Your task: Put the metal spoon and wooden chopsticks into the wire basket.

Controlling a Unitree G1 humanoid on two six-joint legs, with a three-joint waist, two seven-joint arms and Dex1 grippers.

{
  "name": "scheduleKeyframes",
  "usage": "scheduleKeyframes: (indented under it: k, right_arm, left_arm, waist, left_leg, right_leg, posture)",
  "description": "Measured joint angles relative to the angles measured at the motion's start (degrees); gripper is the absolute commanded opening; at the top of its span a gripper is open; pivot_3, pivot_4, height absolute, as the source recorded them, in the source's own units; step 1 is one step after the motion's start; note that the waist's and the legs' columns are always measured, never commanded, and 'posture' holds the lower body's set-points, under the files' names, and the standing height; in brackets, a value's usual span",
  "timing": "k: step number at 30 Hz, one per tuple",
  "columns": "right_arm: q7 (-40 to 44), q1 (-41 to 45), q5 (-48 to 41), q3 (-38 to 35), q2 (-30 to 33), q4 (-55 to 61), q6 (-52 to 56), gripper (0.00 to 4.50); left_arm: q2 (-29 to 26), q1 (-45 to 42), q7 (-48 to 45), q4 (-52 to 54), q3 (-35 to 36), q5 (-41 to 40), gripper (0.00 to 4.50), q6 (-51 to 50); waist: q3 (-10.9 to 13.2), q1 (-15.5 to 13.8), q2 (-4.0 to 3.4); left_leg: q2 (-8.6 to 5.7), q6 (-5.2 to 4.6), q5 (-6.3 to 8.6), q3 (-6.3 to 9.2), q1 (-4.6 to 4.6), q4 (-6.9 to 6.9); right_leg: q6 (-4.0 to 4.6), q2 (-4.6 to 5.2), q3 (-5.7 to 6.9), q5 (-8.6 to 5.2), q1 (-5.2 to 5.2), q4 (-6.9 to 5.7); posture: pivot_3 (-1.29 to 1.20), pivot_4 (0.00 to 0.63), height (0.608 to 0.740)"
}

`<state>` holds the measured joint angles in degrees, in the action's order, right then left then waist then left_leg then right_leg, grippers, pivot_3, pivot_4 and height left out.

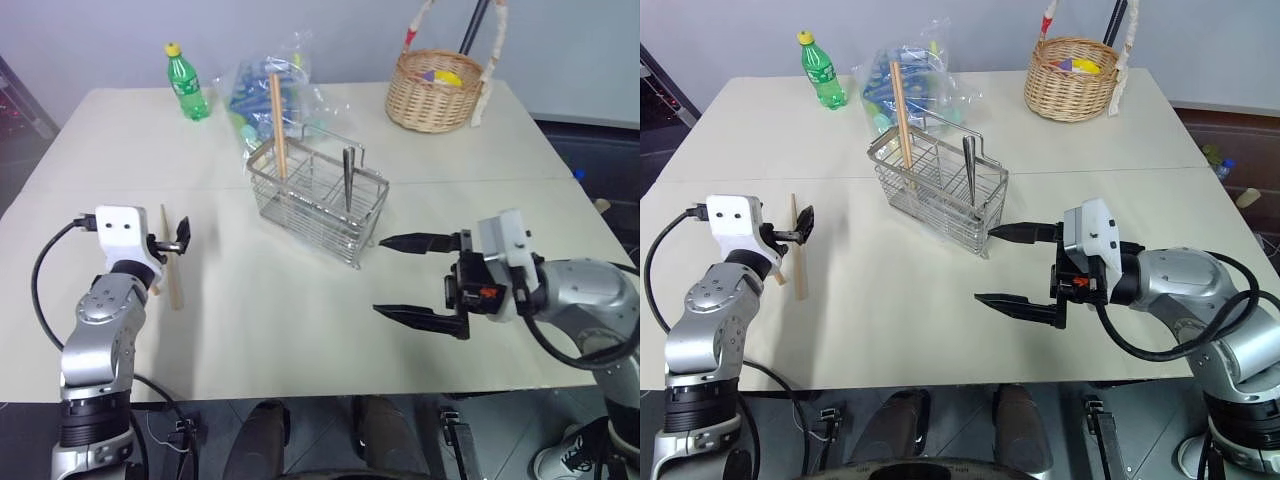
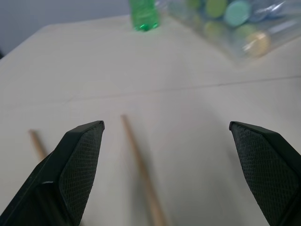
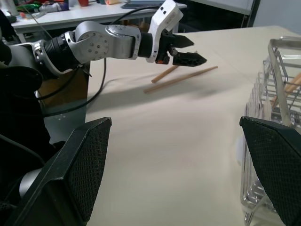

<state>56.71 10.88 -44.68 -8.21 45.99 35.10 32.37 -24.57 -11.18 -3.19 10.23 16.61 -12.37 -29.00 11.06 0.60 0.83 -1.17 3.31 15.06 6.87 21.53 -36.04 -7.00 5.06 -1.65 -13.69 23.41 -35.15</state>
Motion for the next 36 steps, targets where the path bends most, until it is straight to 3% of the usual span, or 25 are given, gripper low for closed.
scheduleKeyframes:
  k: [13,31,34,36]
  right_arm:
    - [-2.3,-1.3,1.9,1.4,-1.6,0.1,-2.4,4.48]
    - [-4.1,0.1,3.0,3.3,-2.1,0.0,-2.7,4.48]
    - [-4.4,0.1,3.0,3.4,-2.2,-0.1,-2.7,4.5]
    - [-4.6,0.1,3.0,3.4,-2.2,-0.1,-2.7,4.5]
  left_arm:
    - [4.1,-14.5,8.5,-2.5,-0.3,2.4,4.5,-22.4]
    - [11.6,-20.6,18.0,-4.2,7.5,4.4,4.5,-40.8]
    - [11.7,-20.7,18.0,-4.2,7.8,4.4,3.69,-41.0]
    - [12.1,-20.8,18.0,-4.1,8.2,4.4,2.75,-41.2]
  waist:
    - [0.0,0.2,0.11]
    - [0.0,0.3,0.16]
    - [0.0,0.3,0.16]
    - [0.0,0.3,0.16]
  left_leg:
    - [-0.01,0.0,0.0,0.01,-0.03,-0.03]
    - [-0.02,0.01,0.0,0.01,-0.06,-0.05]
    - [-0.02,0.01,-0.01,0.01,-0.07,-0.06]
    - [-0.02,0.02,0.0,0.01,-0.07,-0.06]
  right_leg:
    - [-0.02,-0.01,0.01,0.01,-0.02,-0.05]
    - [-0.03,0.0,0.01,0.01,-0.04,-0.07]
    - [-0.03,0.0,0.01,0.01,-0.04,-0.07]
    - [-0.03,0.0,0.01,0.01,-0.04,-0.07]
  posture:
    - [0.0,0.15,0.74]
    - [0.0,0.15,0.74]
    - [0.0,0.15,0.74]
    - [0.0,0.15,0.74]
